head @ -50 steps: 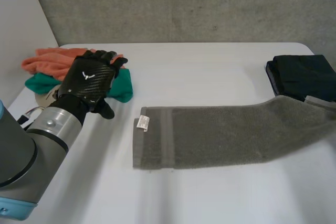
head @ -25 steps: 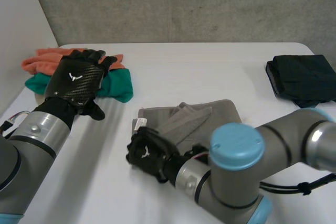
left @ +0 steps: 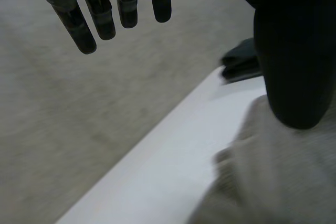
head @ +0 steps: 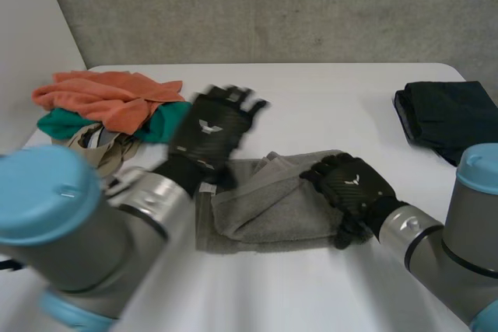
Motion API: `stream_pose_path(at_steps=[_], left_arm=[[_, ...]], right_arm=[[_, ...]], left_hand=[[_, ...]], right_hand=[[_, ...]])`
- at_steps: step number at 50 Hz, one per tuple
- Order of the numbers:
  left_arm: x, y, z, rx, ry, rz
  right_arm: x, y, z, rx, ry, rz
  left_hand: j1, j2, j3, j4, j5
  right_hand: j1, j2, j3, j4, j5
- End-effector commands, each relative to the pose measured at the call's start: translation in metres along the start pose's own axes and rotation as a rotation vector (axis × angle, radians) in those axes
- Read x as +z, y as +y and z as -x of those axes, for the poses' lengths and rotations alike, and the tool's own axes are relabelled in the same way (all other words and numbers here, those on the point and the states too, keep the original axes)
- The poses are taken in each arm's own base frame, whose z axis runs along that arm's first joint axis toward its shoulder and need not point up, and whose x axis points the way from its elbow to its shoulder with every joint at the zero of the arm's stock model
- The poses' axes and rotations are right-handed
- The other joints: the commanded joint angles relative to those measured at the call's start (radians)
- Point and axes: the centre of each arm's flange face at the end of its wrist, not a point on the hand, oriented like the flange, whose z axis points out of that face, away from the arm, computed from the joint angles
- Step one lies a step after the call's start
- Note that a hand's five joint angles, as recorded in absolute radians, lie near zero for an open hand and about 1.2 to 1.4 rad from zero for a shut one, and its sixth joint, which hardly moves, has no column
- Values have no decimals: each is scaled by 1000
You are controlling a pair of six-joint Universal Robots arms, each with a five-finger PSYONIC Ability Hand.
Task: Fold the laundry.
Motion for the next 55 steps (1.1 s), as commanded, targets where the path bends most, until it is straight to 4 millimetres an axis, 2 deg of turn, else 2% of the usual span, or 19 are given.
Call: stream_pose_path(at_steps=[1,5,14,15,17,20,21,24,31,34,39,42,46,49,50,52,53,54,55], left_arm=[[31,28,-55,-5,121,31],[57,53,-59,1,71,75],[82,83,-53,51,-21,143],[83,92,-45,77,-50,179],[83,97,-36,91,-90,208],[78,106,-9,122,-233,289],[73,104,3,132,-296,314],[66,96,14,134,-340,325],[38,70,13,138,-318,314],[30,64,12,138,-311,317],[7,52,12,137,-299,317],[-1,41,15,131,-306,296],[-10,27,22,123,-324,266],[-14,17,28,120,-342,242],[-15,16,30,119,-348,240],[-17,13,38,117,-372,238],[-18,13,41,116,-381,236],[-19,13,45,114,-392,238],[-20,13,47,115,-397,241]], right_arm=[[0,11,1,-42,12,14],[2,14,2,-48,32,24],[7,17,-2,-73,84,13],[8,17,-2,-74,88,13],[9,18,-2,-75,89,15],[10,19,-2,-77,88,18],[11,20,-3,-78,88,23],[16,28,-3,-89,84,49],[15,34,-8,-147,127,93],[12,33,-12,-166,153,107],[6,25,-24,-257,195,114],[5,19,-27,-349,195,124],[12,-8,-40,-527,261,80],[14,-30,-23,-608,249,4],[15,-48,2,-672,208,-76],[15,-64,28,-722,162,-163],[15,-69,39,-742,140,-200],[18,-71,64,-785,80,-263],[20,-70,78,-808,43,-293]], left_hand=[[3,-5,-11,-1,-26],[23,15,9,19,-6],[35,27,21,31,6],[52,45,39,48,24],[73,65,59,69,44],[67,60,53,63,38],[64,57,50,60,35],[58,51,45,54,30],[35,27,21,31,6],[35,27,21,31,6],[32,24,18,28,3],[20,13,6,16,-9],[11,4,-2,7,-17],[6,-2,-8,1,-23],[6,-2,-8,1,-23],[3,-5,-11,-1,-26],[3,-5,-11,-1,-26],[0,-8,-14,-4,-29],[0,-8,-14,-4,-29]], right_hand=[[41,59,61,59,43],[85,103,105,103,87],[282,299,301,300,284],[317,334,336,335,319],[361,379,381,379,363],[423,440,442,441,425],[452,470,472,470,454],[569,587,589,587,571],[919,936,938,937,921],[940,957,959,958,942],[1170,1188,1190,1188,1172],[1171,1188,1190,1189,1173],[1171,1188,1190,1189,1173],[1171,1188,1190,1189,1173],[1171,1188,1190,1189,1173],[1171,1188,1190,1189,1173],[1171,1188,1190,1189,1173],[1171,1188,1190,1189,1173],[1171,1188,1190,1189,1173]])
